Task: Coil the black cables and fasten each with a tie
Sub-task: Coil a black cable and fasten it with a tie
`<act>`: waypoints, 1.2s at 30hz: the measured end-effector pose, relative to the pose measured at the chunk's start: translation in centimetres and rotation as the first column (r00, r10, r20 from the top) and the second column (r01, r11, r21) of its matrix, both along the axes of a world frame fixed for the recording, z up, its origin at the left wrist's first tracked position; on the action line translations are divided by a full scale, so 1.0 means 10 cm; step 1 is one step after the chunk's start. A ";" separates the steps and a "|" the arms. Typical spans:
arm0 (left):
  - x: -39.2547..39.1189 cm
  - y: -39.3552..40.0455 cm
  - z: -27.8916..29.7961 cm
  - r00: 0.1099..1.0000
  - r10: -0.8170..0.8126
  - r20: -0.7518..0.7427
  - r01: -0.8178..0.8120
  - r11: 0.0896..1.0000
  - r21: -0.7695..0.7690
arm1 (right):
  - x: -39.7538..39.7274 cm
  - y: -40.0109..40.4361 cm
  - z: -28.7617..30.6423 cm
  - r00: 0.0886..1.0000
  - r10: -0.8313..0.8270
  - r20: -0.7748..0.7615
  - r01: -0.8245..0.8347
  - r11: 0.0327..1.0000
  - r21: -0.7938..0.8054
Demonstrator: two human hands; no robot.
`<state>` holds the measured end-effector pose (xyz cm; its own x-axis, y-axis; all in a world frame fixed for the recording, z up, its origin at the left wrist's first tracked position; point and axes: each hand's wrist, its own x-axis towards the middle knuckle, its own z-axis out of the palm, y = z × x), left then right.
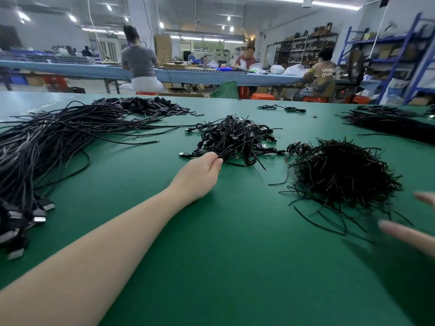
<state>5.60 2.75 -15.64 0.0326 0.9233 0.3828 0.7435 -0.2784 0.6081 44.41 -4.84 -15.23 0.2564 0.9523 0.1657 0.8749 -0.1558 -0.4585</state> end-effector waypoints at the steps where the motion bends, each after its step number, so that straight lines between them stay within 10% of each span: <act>1: 0.00 0.01 0.00 1.000 0.004 -0.012 -0.004 1.000 -0.004 | 0.09 -0.05 -0.14 0.997 -0.042 -0.070 0.036 0.995 -0.090; 4: 0.00 0.02 -0.01 0.999 0.007 -0.045 -0.008 1.000 -0.022 | 0.16 -0.14 -0.36 0.978 -0.110 -0.180 0.068 0.972 -0.225; 8: 0.00 0.01 -0.02 0.997 0.006 -0.072 -0.009 1.000 -0.030 | -0.31 -0.34 -0.23 0.997 0.046 0.065 -0.034 0.984 -0.174; 18: -0.02 -0.02 -0.01 0.997 -0.003 -0.077 0.000 0.999 -0.035 | -1.80 0.11 0.07 0.840 0.380 -0.388 -0.339 0.925 0.172; 22: -0.02 -0.02 0.00 0.998 -0.004 -0.070 0.001 0.999 -0.033 | -1.90 0.44 0.31 0.943 0.333 -0.001 -0.330 0.937 0.115; 27: 0.00 -0.01 0.00 0.997 0.001 -0.072 -0.004 0.999 -0.037 | -1.71 0.73 0.75 0.811 0.382 0.443 -0.381 0.920 -0.095; 36: 0.01 -0.02 -0.01 0.996 0.045 -0.072 -0.046 0.999 0.001 | -1.81 0.83 0.62 0.759 0.522 0.391 -0.343 0.829 -0.442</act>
<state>5.66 2.56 -15.70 0.0180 0.9246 0.3804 0.7971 -0.2429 0.5528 26.30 3.50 -9.01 -0.2235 0.9566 -0.1870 0.9712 0.2348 0.0404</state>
